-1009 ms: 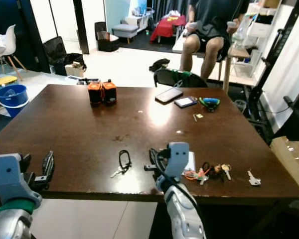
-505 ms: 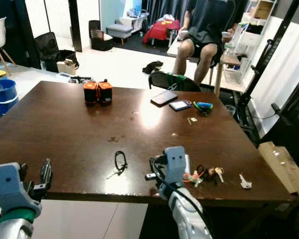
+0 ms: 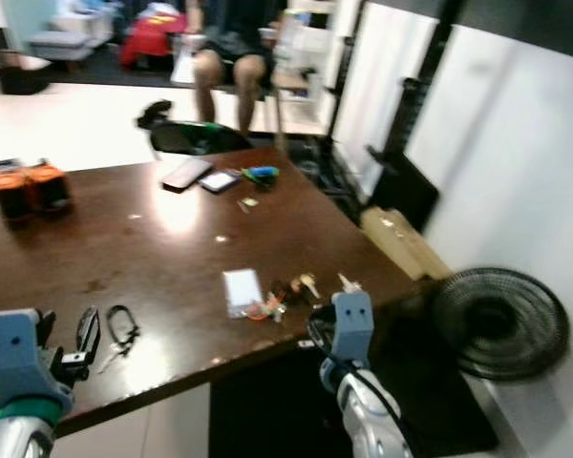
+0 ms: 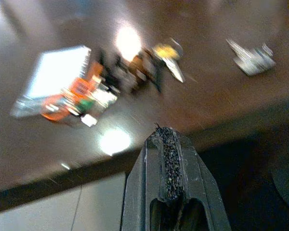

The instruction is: Hang keys on a hook

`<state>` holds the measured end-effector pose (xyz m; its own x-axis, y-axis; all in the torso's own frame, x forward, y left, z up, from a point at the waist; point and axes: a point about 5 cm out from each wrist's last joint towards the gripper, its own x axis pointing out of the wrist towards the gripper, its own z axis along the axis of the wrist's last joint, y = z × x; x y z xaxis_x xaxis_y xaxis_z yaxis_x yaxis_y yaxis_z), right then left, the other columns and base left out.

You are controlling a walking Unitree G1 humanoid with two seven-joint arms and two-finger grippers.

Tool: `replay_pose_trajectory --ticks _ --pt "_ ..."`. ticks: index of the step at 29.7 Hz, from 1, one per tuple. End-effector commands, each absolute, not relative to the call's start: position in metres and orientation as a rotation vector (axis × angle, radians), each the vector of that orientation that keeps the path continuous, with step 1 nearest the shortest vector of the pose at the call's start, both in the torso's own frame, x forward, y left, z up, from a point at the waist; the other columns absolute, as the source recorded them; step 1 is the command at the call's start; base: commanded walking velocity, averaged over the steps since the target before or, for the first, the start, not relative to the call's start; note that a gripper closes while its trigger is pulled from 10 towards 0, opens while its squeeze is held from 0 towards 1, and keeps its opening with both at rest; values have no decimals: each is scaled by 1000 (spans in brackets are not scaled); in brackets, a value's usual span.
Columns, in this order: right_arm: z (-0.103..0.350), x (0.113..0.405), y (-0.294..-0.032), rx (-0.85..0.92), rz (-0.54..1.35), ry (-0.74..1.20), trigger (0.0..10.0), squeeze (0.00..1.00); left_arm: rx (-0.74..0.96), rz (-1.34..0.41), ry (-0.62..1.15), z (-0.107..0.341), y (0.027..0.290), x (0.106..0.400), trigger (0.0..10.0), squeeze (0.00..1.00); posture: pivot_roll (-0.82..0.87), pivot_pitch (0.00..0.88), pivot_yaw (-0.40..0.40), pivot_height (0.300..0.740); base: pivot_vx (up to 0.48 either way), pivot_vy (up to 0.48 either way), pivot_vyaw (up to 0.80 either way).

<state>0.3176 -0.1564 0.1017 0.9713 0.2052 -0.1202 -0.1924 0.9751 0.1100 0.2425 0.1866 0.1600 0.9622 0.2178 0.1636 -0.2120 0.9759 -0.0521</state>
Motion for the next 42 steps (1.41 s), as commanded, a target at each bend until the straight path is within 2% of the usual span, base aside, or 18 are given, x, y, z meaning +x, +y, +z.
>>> replay_pose_trajectory --ticks 1,12,16,30,33,42 --pt "104 318 -149 120 231 124 10000 0 -26 226 -148 156 190 239 10000 0 -135 44 70 740 0 0 0" --pt "109 322 -144 95 263 116 10000 0 -41 230 -150 158 190 240 10000 0 -134 50 76 740 0 0 0" --pt "109 323 -145 73 267 118 10000 0 -46 231 -152 159 189 240 10000 0 -133 54 78 740 0 0 800" --pt "110 323 -151 143 227 107 10000 0 -71 209 -164 163 189 242 10000 0 -137 49 92 740 0 0 0" --pt "117 323 -147 193 232 69 10000 0 -122 195 -201 174 190 246 10000 0 -138 45 97 740 0 0 0" --pt "128 324 -146 231 229 -2 10000 0 -61 134 -242 187 186 249 10000 0 -139 42 101 740 0 0 0"
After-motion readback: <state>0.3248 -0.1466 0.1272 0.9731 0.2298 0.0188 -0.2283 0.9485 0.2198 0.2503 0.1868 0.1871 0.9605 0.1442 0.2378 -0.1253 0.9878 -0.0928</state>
